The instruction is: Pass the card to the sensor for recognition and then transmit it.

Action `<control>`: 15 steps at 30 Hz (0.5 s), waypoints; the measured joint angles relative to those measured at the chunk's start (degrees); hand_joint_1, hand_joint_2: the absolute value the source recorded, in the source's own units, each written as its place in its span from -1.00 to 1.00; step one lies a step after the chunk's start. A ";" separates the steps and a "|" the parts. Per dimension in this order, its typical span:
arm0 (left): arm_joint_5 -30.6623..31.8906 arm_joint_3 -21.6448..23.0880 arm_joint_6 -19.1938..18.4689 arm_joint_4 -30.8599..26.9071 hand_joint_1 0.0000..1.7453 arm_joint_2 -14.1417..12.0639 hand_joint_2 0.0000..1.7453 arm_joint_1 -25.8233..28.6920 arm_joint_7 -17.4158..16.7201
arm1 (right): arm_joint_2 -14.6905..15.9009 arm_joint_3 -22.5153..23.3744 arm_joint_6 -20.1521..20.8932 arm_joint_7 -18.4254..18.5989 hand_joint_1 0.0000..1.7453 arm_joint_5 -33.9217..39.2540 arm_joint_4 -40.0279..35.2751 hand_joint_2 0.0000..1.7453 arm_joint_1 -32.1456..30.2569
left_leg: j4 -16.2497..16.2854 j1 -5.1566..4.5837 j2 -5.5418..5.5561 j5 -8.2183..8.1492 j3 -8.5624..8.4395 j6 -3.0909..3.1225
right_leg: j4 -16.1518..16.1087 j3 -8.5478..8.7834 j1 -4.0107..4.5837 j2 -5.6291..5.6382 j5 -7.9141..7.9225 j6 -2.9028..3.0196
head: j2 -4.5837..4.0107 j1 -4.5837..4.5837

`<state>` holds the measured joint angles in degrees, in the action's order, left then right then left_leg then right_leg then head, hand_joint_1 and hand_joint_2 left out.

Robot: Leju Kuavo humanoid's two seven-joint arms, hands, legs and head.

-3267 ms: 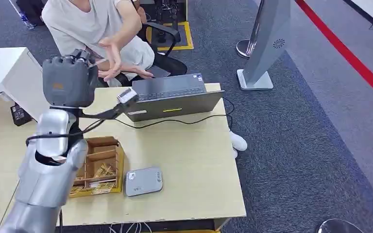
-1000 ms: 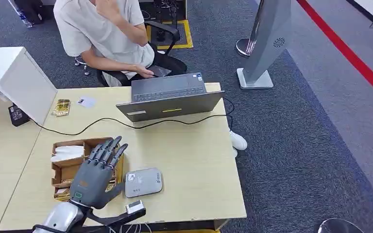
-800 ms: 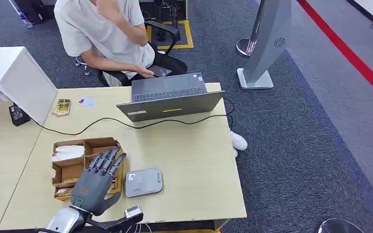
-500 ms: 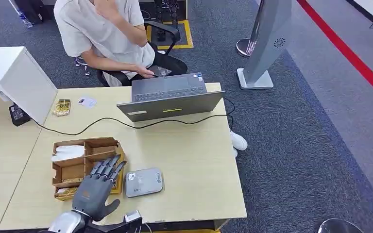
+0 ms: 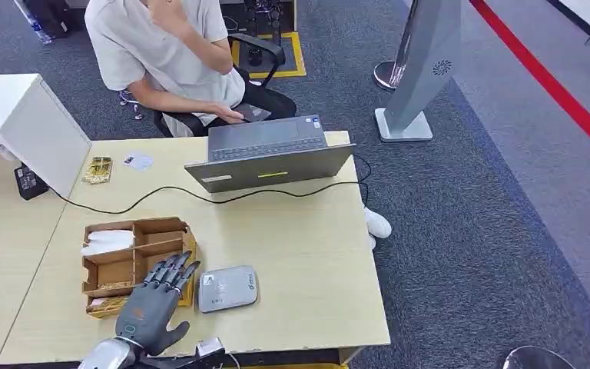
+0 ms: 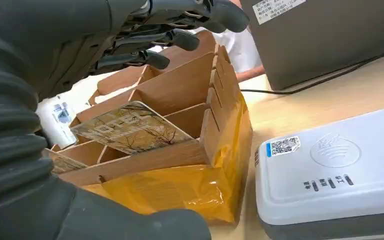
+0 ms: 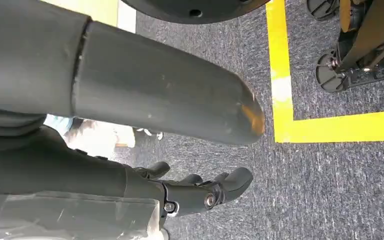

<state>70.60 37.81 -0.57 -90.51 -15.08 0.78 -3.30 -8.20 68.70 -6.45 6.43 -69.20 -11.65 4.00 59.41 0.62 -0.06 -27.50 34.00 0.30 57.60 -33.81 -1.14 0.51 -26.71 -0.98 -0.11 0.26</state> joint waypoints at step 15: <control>1.44 0.00 1.07 0.00 -1.00 0.09 1.00 0.42 -0.98 | 0.00 0.15 0.00 -0.11 -1.00 0.09 0.00 -1.00 0.00 | 0.00 0.00 0.01 0.00 0.00 0.00 | 0.00 0.00 0.00 0.00 0.00 0.00 | -0.02 0.00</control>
<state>72.04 37.81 0.50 -90.51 -14.99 1.20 -4.28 -8.20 68.85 -6.45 6.32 -69.11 -11.65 4.00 59.41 0.62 -0.05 -27.50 34.00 0.30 57.60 -33.81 -1.14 0.51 -26.72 -0.98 -0.13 0.26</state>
